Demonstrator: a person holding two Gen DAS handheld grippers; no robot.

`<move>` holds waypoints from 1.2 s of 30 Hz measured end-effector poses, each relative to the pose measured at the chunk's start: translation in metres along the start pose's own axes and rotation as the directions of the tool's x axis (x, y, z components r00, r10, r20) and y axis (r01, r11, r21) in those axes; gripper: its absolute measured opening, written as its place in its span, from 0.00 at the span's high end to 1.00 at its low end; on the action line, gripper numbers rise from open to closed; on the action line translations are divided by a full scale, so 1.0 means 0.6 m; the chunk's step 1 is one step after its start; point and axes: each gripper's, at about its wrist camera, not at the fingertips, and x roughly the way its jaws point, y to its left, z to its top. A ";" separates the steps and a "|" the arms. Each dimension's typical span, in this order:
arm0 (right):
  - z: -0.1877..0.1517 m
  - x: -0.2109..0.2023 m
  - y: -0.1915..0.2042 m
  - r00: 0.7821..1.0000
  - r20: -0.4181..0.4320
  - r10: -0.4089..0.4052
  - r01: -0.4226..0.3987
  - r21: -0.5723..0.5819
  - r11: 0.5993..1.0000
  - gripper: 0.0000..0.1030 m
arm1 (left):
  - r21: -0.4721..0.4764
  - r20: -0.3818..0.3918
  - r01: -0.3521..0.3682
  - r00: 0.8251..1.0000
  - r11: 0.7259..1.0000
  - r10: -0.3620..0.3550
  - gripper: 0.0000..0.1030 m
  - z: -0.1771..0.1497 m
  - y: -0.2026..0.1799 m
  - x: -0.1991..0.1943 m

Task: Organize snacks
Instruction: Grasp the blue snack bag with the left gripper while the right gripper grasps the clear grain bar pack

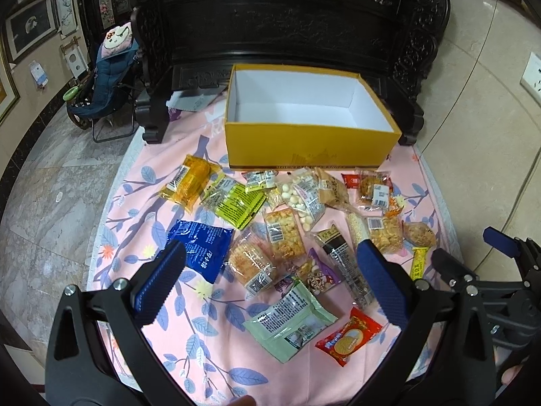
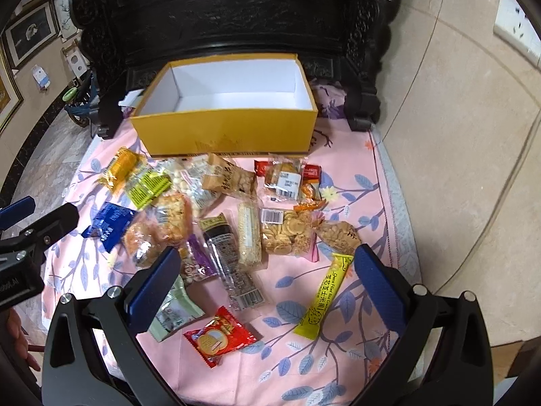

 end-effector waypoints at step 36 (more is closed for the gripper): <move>-0.001 0.295 0.023 0.968 -0.197 0.152 -0.155 0.001 0.988 0.22 | 0.079 -0.147 -0.075 0.985 0.994 0.086 0.02 -0.025 0.082 0.262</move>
